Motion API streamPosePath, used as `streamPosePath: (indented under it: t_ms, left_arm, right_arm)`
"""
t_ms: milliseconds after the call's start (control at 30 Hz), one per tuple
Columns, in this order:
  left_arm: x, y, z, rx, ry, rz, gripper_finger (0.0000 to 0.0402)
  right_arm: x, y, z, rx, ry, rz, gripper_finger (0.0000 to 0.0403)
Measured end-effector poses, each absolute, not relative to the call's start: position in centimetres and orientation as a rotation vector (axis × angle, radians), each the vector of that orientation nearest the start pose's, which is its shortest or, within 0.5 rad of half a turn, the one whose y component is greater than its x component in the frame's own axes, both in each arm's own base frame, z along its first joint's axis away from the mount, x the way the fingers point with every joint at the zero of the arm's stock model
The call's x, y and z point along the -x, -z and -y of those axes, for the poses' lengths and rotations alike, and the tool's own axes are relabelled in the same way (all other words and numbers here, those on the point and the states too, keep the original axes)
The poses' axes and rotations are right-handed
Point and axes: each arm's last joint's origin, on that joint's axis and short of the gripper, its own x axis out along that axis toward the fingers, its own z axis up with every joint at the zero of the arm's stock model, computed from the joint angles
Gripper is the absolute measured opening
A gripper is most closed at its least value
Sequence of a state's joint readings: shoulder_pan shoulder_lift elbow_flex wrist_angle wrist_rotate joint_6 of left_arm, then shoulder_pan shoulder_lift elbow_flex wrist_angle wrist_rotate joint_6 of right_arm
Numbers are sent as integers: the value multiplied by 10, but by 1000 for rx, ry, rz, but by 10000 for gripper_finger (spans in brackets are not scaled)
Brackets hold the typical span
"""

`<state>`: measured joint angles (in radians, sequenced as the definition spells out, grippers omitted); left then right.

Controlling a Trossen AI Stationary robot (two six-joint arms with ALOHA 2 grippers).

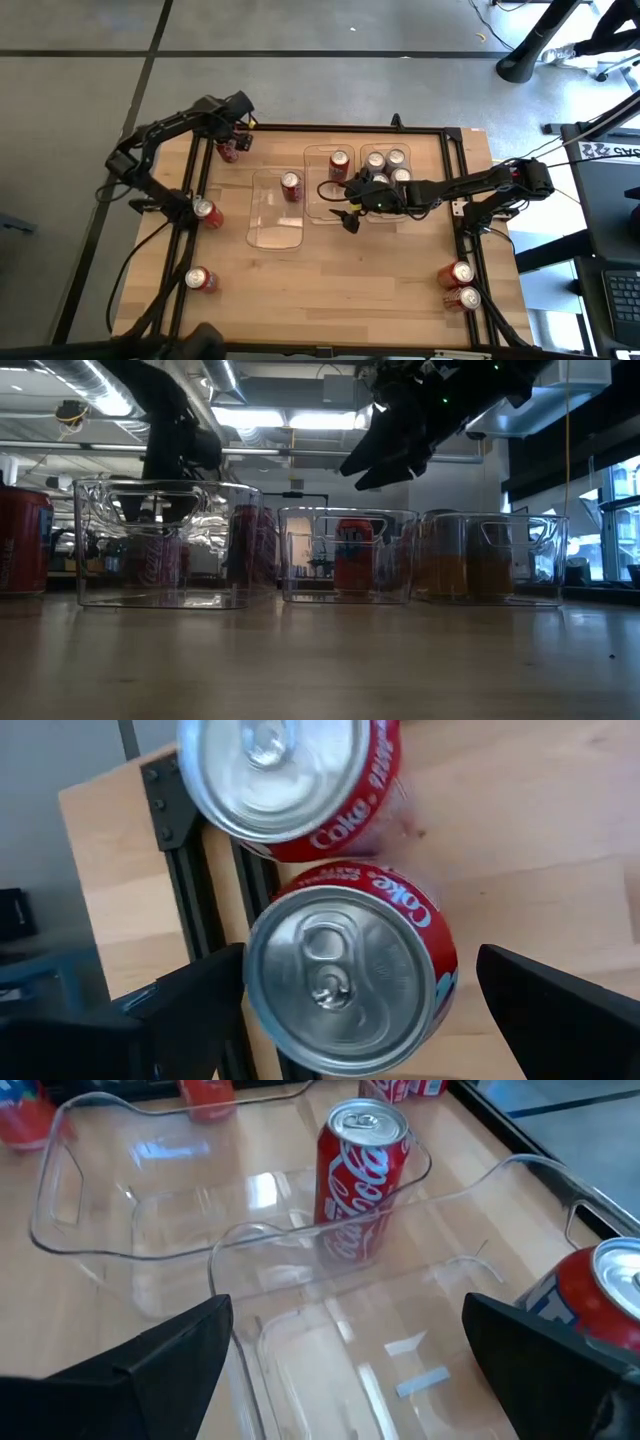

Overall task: Sort soda cans
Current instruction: Put the top left red soda can into the middle left transparent bin

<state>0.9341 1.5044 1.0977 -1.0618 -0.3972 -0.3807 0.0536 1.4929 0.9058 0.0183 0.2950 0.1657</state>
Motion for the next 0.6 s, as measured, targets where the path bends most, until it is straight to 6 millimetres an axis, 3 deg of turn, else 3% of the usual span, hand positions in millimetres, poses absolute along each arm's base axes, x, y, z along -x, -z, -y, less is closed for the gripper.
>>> streamPosePath:
  t_ms: [333,600]
  left_arm:
    - [-147,-218,-224,697,-1298,-1375,376]
    - [-149,-217,-224,675,-1251,-1394,321]
  right_arm:
    - [-317,-230,-9,-62,280,-538,392]
    - [-317,-230,-9,-63,280,-533,392]
